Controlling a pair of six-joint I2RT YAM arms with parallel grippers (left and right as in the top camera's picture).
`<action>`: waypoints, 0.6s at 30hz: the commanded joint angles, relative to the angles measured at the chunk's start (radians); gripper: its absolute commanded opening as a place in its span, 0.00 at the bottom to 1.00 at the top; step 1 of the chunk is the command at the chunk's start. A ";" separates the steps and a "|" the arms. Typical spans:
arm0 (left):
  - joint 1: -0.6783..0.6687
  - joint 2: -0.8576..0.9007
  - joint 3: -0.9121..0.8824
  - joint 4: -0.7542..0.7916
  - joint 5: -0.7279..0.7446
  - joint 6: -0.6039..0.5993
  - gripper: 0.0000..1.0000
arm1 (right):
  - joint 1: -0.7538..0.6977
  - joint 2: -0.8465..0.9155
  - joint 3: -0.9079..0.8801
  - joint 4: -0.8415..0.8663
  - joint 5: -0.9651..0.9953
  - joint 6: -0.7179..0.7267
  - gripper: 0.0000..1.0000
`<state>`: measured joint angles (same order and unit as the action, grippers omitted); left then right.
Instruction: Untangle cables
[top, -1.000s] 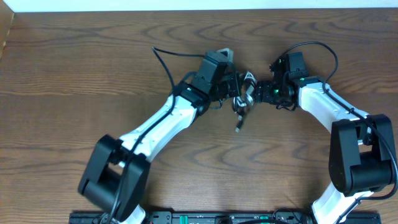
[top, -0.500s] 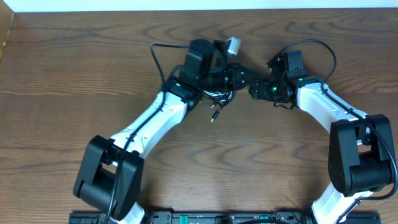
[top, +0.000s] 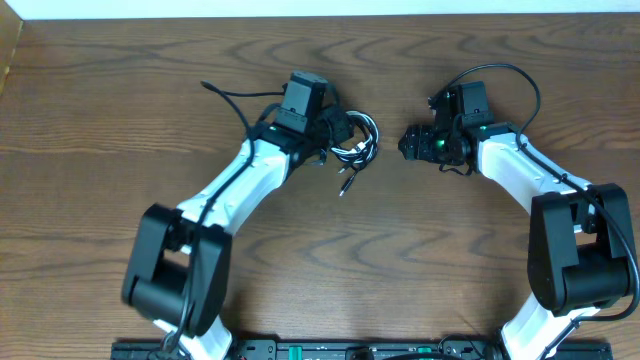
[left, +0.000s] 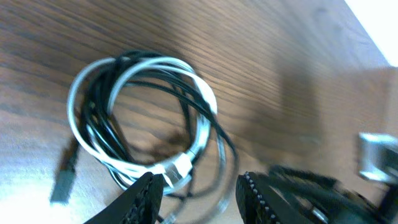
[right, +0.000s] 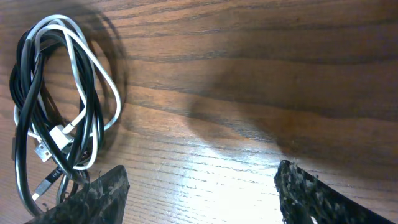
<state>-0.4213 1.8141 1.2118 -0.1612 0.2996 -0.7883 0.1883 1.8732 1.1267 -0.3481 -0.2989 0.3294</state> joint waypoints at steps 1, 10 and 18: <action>-0.010 0.084 0.003 0.021 -0.110 -0.008 0.43 | 0.011 0.007 0.003 -0.003 -0.002 0.007 0.72; -0.022 0.174 0.003 0.011 -0.077 -0.063 0.38 | 0.011 0.007 0.003 -0.003 0.005 0.006 0.73; -0.071 0.271 0.003 0.012 -0.054 -0.064 0.38 | 0.012 0.007 0.003 -0.008 0.047 0.006 0.73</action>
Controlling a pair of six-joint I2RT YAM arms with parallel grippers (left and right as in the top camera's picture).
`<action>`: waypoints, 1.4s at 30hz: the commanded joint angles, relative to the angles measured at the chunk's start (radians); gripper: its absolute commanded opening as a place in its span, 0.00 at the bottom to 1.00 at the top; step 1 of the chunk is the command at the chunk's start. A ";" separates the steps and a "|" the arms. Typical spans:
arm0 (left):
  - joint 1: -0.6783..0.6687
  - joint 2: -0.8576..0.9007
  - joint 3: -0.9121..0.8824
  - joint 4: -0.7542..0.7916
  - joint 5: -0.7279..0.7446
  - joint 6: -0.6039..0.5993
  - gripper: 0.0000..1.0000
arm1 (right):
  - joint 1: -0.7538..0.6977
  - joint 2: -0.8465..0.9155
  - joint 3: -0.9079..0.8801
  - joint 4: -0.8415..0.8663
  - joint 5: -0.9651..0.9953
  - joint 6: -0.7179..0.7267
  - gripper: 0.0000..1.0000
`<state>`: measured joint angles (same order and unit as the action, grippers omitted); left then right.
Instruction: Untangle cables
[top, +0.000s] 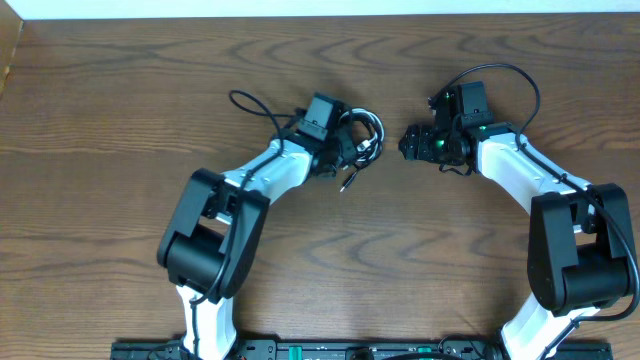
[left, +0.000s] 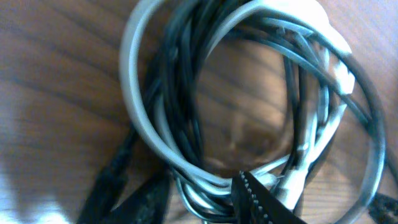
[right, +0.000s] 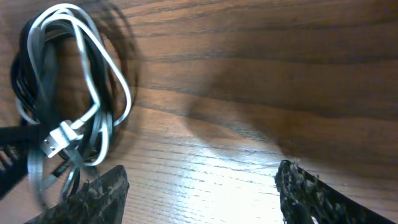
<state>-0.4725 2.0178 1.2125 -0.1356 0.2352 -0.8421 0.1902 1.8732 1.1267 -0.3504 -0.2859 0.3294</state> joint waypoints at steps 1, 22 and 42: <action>-0.024 0.076 0.002 -0.016 0.027 -0.010 0.38 | 0.010 0.007 0.003 -0.009 0.034 0.006 0.73; 0.021 -0.045 0.005 -0.034 0.007 0.227 0.07 | -0.003 -0.074 0.061 -0.016 -0.154 -0.126 0.76; 0.024 -0.206 0.005 0.079 0.163 0.318 0.07 | 0.040 -0.064 0.079 0.002 -0.148 0.093 0.68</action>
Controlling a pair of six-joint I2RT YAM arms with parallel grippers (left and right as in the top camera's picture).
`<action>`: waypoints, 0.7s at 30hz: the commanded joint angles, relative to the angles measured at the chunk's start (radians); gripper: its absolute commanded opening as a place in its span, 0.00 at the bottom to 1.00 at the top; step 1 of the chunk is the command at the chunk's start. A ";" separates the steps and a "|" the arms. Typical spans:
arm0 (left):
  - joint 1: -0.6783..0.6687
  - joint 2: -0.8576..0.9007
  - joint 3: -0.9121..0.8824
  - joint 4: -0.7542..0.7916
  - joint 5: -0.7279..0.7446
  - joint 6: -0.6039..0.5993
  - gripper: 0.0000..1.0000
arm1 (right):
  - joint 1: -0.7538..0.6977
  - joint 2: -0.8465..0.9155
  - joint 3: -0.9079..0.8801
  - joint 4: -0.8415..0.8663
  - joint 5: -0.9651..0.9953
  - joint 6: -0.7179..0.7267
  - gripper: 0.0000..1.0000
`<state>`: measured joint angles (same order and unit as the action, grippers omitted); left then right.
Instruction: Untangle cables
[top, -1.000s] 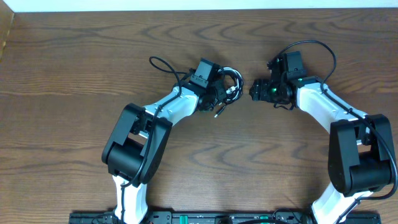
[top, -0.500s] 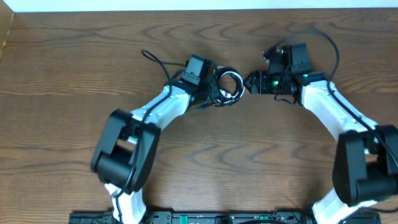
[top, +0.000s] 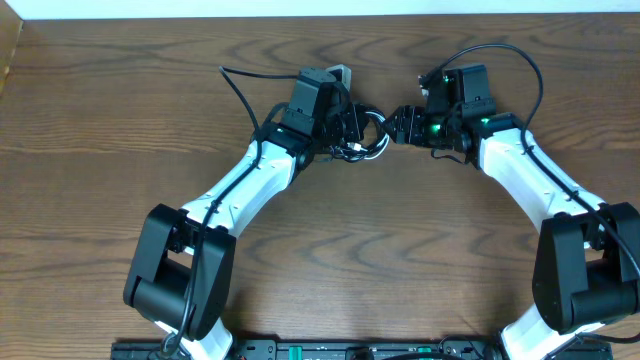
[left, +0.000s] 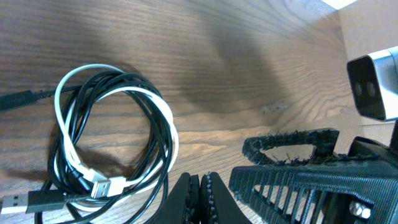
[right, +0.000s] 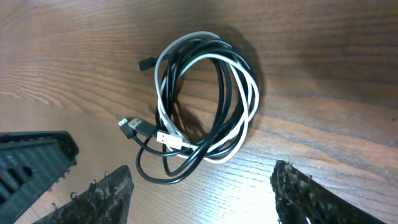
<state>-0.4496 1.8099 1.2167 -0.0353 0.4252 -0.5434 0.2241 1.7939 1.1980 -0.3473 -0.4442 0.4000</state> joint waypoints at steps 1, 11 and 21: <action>0.001 0.003 0.001 -0.039 -0.080 0.019 0.08 | 0.006 0.015 0.008 -0.004 0.023 0.022 0.68; -0.002 0.106 -0.001 -0.015 -0.261 -0.016 0.31 | 0.006 0.015 0.008 -0.016 0.072 0.022 0.68; -0.027 0.243 -0.001 0.132 -0.262 -0.064 0.32 | 0.006 0.015 0.008 -0.053 0.080 0.005 0.68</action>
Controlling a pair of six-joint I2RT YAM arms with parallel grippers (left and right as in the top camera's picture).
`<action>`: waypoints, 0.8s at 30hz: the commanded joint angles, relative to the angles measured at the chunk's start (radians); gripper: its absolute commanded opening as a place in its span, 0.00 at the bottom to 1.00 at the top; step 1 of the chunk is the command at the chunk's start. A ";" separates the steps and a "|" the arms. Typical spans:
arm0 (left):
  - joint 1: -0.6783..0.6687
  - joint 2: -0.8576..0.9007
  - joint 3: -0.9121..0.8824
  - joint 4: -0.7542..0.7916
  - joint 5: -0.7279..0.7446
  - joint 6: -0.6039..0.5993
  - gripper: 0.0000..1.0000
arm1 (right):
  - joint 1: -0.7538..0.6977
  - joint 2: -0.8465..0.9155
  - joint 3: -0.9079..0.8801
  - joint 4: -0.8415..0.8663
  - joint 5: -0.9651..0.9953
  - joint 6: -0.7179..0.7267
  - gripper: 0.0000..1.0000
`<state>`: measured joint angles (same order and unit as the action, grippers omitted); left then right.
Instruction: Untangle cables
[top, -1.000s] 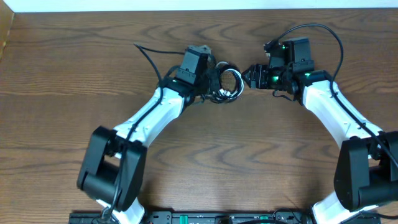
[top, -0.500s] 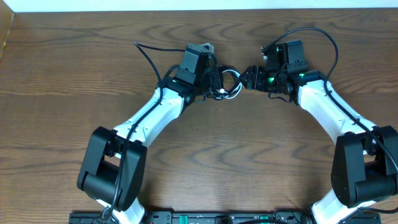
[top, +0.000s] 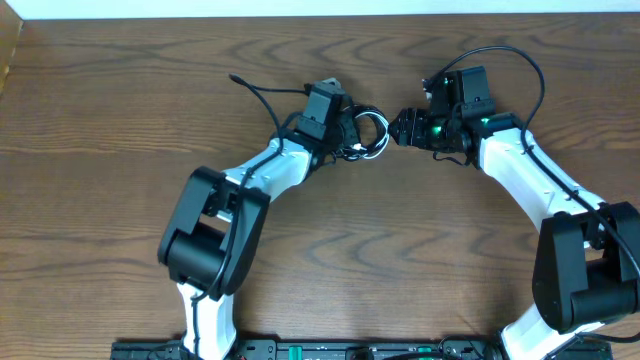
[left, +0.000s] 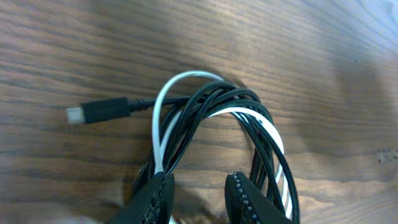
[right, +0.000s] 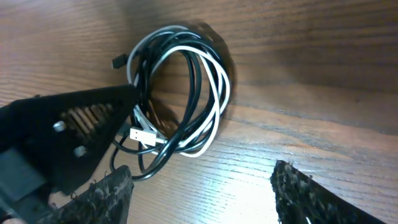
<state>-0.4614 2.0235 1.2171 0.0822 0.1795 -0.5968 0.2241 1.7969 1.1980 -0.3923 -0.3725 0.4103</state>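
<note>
A coil of black and white cables (top: 372, 140) lies on the wooden table between the two grippers. In the left wrist view the coil (left: 211, 102) has a black plug (left: 102, 111) sticking out to the left. My left gripper (left: 198, 190) is open low over the coil's near side, its left finger over the strands and wood showing in the gap. My left gripper (top: 350, 132) touches the coil's left edge. My right gripper (right: 202, 193) stands wide open and holds nothing, just short of the coil (right: 140, 78). My right gripper (top: 402, 128) is right of the coil.
The table (top: 100, 200) is brown wood with a white edge along the back. The left arm's own black lead (top: 265, 95) arcs behind its wrist. The right arm's lead (top: 510, 55) loops above its wrist. A white plug (right: 144, 135) lies inside the coil.
My left gripper was shut and held back from the coil; now it is open and down on the coil's left side. The coil and my right gripper have hardly moved.
First my left gripper was open beside the coil, with my right gripper open well to the right. Then my left gripper was pressed close onto the coil. Later the coil lay farther back and right, my left gripper shut, my right gripper nearer. Now the left is open on it.
</note>
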 joint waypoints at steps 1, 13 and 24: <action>-0.020 0.037 -0.002 0.013 -0.016 -0.010 0.31 | 0.006 0.012 0.008 -0.009 0.009 -0.008 0.69; -0.041 0.065 0.005 -0.002 -0.048 -0.010 0.31 | 0.006 0.012 0.006 -0.031 0.053 -0.008 0.71; -0.033 -0.116 0.011 -0.161 -0.223 0.028 0.31 | 0.006 0.012 0.004 -0.040 0.060 -0.008 0.71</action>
<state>-0.4995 1.9614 1.2175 -0.0528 0.0635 -0.5903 0.2241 1.7988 1.1980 -0.4301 -0.3229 0.4099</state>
